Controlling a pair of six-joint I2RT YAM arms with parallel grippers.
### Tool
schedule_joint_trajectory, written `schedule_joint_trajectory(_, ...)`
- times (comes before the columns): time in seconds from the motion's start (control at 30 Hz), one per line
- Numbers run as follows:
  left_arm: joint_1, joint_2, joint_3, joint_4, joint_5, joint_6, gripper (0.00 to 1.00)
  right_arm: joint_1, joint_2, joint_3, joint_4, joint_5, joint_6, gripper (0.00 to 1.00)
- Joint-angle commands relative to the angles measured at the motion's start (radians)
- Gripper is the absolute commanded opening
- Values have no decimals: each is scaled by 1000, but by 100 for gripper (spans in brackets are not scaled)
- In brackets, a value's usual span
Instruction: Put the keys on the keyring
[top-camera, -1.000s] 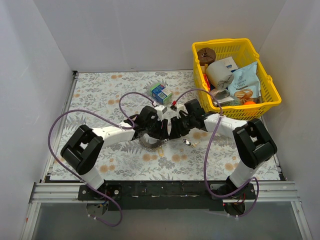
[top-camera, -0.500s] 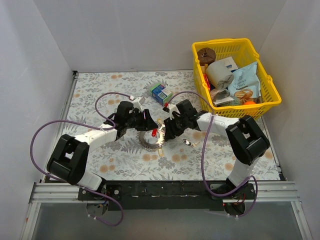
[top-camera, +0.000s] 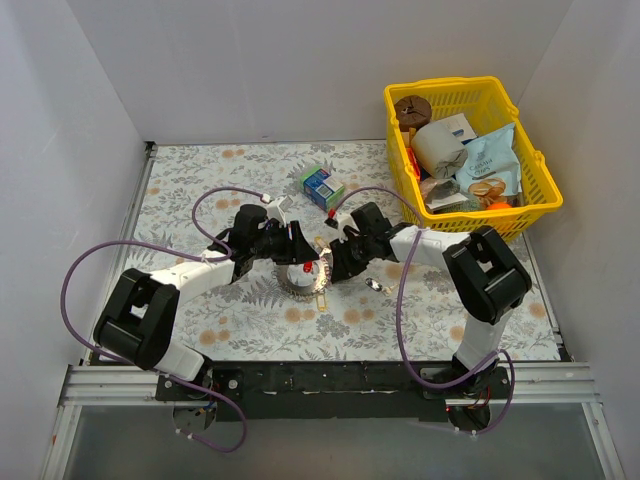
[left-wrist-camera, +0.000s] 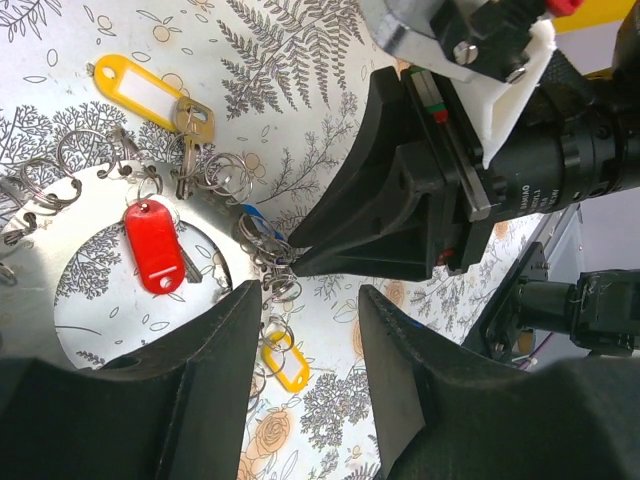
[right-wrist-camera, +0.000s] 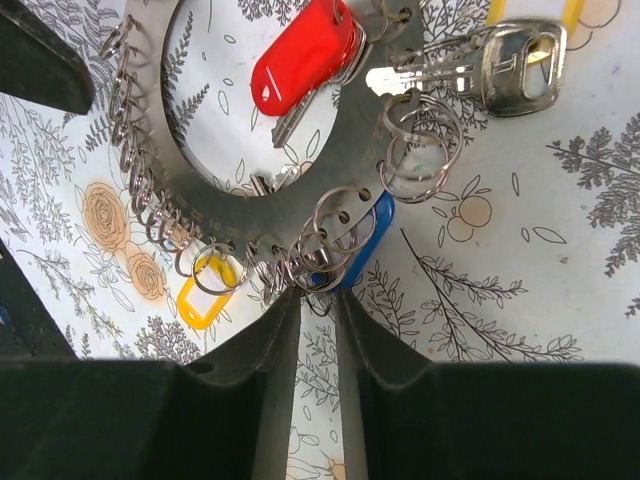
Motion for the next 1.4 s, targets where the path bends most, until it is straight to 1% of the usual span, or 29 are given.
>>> schedule_joint_trajectory(0.0, 0, -25, -6, 19, 19, 2, 43, 5, 17, -3, 37, -29, 7, 23)
schedule_joint_trajectory(0.07, -1, -25, -14, 20, 17, 0, 43, 5, 16, -3, 36, -35, 9, 16)
schedule_joint_trajectory(0.1, 0, -27, -15, 23, 16, 0, 43, 4, 14, 1, 34, -40, 10, 10)
schedule_joint_trajectory(0.17, 0, -27, -19, 25, 13, 0, 43, 7, 5, 2, 31, -60, 12, 6)
schedule_joint_trajectory(0.2, 0, -25, -20, 24, 11, 0, 43, 7, 2, 2, 28, -81, 9, 1)
schedule_joint_trajectory(0.33, 0, -17, -19, 25, 11, 3, 43, 27, -24, 7, 12, -127, -14, 1)
schedule_joint_trajectory(0.47, 0, -13, -17, 25, 11, 7, 43, 62, -59, 2, -12, -107, -39, 1)
schedule_joint_trajectory(0.5, 0, -13, -19, 27, 10, 7, 43, 63, -65, -1, -15, -98, -42, 12)
schedule_joint_trajectory(0.57, 0, -13, -20, 27, 8, 8, 43, 63, -85, -12, -25, -52, -54, 22)
schedule_joint_trajectory(0.6, 0, -13, -22, 25, 6, 8, 43, 63, -93, -15, -28, -35, -57, 31)
schedule_joint_trajectory(0.7, 0, -10, -23, 23, 8, 13, 43, 62, -128, -22, -24, 12, -65, 43)
schedule_joint_trajectory(0.83, 0, 0, -22, 13, 3, 25, 43, 62, -141, -9, -16, 37, -53, 43)
schedule_joint_trajectory(1.03, 7, -19, -45, 31, -12, -13, 43, 63, -82, 16, 13, 6, -34, 39)
schedule_joint_trajectory(1.27, 28, -40, -58, 37, -3, -23, 43, 76, -49, 39, 19, -6, -20, 39)
schedule_joint_trajectory(1.33, 28, -43, -62, 37, -4, -24, 43, 82, -46, 40, 19, -8, -22, 40)
schedule_joint_trajectory(1.37, 33, -46, -65, 37, -1, -24, 43, 85, -42, 40, 19, -5, -22, 42)
